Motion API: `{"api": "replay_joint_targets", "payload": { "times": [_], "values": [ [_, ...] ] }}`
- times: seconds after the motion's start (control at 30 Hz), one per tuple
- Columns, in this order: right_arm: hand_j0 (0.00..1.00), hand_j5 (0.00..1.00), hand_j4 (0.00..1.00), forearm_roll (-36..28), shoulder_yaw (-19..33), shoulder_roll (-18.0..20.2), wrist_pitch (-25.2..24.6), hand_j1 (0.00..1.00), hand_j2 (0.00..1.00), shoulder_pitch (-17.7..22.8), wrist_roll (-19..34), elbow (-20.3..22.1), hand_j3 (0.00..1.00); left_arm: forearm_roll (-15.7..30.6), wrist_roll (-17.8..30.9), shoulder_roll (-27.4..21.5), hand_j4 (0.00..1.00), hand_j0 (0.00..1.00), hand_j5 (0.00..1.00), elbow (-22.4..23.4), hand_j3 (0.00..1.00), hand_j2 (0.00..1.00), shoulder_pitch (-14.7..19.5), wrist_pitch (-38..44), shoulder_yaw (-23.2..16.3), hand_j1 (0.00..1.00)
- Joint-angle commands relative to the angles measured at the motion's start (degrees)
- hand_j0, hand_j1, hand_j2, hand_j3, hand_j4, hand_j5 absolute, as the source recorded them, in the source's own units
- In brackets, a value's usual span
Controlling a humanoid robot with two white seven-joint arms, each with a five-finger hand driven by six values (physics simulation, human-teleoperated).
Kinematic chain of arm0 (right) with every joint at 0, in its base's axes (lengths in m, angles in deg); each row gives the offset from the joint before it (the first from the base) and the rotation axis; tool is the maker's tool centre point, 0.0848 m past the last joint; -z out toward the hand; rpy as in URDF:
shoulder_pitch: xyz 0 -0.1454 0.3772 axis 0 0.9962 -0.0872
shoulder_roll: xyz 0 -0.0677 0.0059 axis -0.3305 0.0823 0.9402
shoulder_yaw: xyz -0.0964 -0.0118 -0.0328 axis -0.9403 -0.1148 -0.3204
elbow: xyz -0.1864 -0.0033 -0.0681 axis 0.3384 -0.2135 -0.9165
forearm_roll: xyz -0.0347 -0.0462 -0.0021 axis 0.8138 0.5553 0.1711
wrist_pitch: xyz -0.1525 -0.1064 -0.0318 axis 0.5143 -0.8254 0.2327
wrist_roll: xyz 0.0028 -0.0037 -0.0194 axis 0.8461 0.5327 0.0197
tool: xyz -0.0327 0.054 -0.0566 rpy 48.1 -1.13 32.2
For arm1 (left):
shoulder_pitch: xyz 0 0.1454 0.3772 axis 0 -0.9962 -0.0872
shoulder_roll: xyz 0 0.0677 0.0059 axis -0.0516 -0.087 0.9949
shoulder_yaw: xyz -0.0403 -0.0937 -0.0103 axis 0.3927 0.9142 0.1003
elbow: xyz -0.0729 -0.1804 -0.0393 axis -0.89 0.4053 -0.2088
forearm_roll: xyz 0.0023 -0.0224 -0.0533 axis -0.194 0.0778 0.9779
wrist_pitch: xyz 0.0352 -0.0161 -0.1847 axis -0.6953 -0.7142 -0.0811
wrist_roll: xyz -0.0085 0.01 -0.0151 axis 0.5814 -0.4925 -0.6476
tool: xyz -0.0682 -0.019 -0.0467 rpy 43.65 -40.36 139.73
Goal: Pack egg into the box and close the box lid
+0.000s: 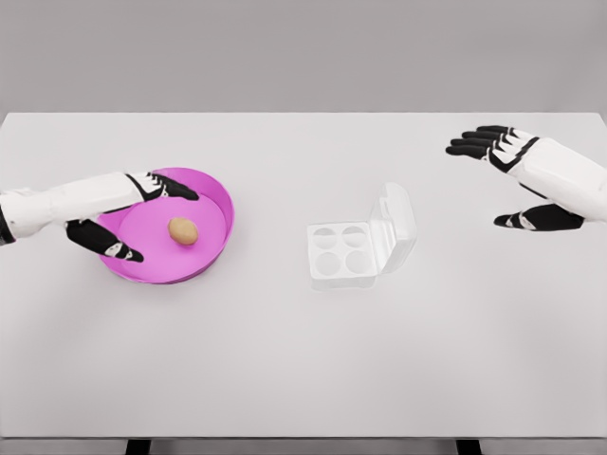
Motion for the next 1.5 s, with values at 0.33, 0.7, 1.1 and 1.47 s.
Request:
{"api": "replay_joint_targets", "payload": {
  "times": [0.33,0.7,1.1,1.47],
  "values": [
    [1.0,1.0,1.0,-1.7,5.04,-0.54,-0.19,1.0,1.0,5.36,-0.04,0.12,1.0,-4.0,0.15,6.0,0.94,0.94,0.94,5.86,0.94,0.94,2.02,0.16,-0.68,0.94],
    [1.0,1.0,1.0,-3.02,6.45,-2.13,-0.19,1.0,1.0,6.59,-0.04,0.12,1.0,-6.55,0.15,9.69,0.88,0.88,0.88,9.99,0.88,0.88,3.43,0.16,-1.82,0.88],
    [1.0,1.0,1.0,-4.69,7.76,-1.42,-0.19,1.0,1.0,5.1,-0.04,0.12,1.0,-10.68,0.15,11.97,0.8,0.8,0.8,14.21,0.8,0.8,3.96,0.16,-1.82,0.8],
    [1.0,1.0,1.0,-7.33,7.06,1.57,-0.19,1.0,1.0,2.81,-0.04,0.12,1.0,-14.46,0.15,13.99,0.8,0.8,0.8,16.49,0.8,0.8,4.13,0.16,-1.21,0.8]
  ]
}}
